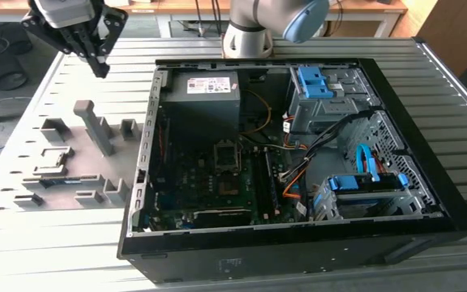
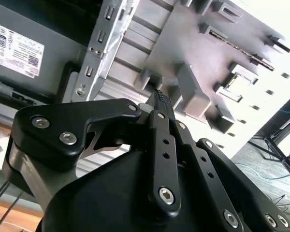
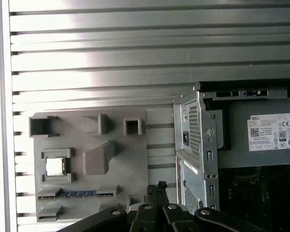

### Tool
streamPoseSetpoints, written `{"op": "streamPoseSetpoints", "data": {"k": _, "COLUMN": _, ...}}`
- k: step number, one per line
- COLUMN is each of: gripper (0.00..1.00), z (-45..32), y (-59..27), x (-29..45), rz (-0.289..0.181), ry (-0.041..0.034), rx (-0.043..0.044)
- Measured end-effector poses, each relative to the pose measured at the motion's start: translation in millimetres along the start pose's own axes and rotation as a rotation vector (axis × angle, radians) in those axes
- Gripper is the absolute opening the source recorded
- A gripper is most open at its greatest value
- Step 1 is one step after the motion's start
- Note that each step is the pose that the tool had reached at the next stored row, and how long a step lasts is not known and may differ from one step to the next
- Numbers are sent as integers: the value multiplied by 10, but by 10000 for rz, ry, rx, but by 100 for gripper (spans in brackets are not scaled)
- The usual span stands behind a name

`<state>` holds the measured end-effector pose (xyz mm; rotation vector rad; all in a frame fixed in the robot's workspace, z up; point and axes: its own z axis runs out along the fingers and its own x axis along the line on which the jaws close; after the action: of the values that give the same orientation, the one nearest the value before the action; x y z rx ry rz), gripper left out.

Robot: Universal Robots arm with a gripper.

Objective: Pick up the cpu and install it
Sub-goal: 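Reach for the cpu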

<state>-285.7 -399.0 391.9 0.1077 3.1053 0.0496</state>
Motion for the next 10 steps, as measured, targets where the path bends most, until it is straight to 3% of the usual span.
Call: {"op": "streamPoseSetpoints", "data": {"k": 10, "gripper": 10, "z": -6, "y": -31, "x": 452, "rz": -3, "ry": -5, "rx": 46}}
